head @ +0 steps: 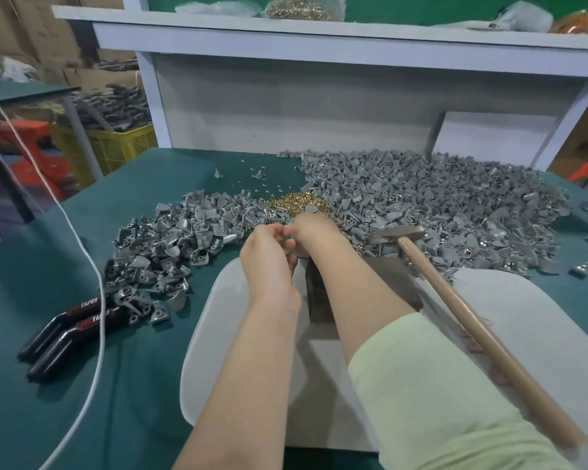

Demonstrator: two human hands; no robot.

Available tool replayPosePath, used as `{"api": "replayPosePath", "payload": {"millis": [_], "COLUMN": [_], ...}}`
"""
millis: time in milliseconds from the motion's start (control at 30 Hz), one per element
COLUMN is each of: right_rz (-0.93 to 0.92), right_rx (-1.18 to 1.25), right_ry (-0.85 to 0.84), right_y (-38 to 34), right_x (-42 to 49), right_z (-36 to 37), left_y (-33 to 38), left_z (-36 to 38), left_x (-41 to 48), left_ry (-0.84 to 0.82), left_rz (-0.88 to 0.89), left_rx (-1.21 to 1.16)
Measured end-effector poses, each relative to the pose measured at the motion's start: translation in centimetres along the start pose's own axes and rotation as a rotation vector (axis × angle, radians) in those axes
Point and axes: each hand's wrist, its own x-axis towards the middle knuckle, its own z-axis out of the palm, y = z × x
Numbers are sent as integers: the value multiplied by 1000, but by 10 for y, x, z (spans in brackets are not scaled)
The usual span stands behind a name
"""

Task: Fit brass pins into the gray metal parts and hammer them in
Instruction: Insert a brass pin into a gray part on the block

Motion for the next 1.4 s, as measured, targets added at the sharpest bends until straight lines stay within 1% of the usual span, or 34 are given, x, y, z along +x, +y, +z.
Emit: {"api": "replayPosePath", "payload": {"millis": [67, 167, 267, 333, 433, 500, 533, 600, 700, 800, 1000, 1100, 1267, 1400], "right_rz": [10, -9, -44, -44, -35, -35, -41, -69, -106, -90, -71, -52, -50, -70], "right_rx": [98, 325, 575, 649, 607, 567, 547, 522, 452, 414, 488, 473, 389, 490], "right_ry": [40, 166, 205, 171, 160, 172, 172, 171, 238, 299, 318, 334, 292, 299], "right_y": [3, 18, 45, 62, 80, 87, 89, 91, 91, 95, 102, 103, 104, 111], "right_x": [-4, -16, -39, -56, -75, -83, -87, -93, -102, -110, -117, -118, -119, -121], "right_z": [-6, -27, -51, -59, -57, -51, -47, -39, -30, -26, -21, -17, -17, -18], "left_y": [0, 0, -3, -8, -18, -23, -24, -25, -24, -22, -22, -23, -23, -22], "left_z": [0, 0, 2, 3, 4, 5, 6, 7, 7, 9, 10, 10, 8, 8], "left_x": [-1, -2, -4, -5, -5, -8, -11, -14, -16, -21, -28, -28, -25, -26], "left_ry": [6, 21, -21, -99, -233, -240, -230, -229, -275, -351, -484, -547, -565, -528], "left_rz": [8, 28, 120, 247, 417, 473, 493, 532, 540, 521, 584, 584, 583, 575], "left_rx": [24, 80, 251, 478, 947, 1222, 1307, 1403, 1426, 1403, 1383, 1336, 1286, 1291]}}
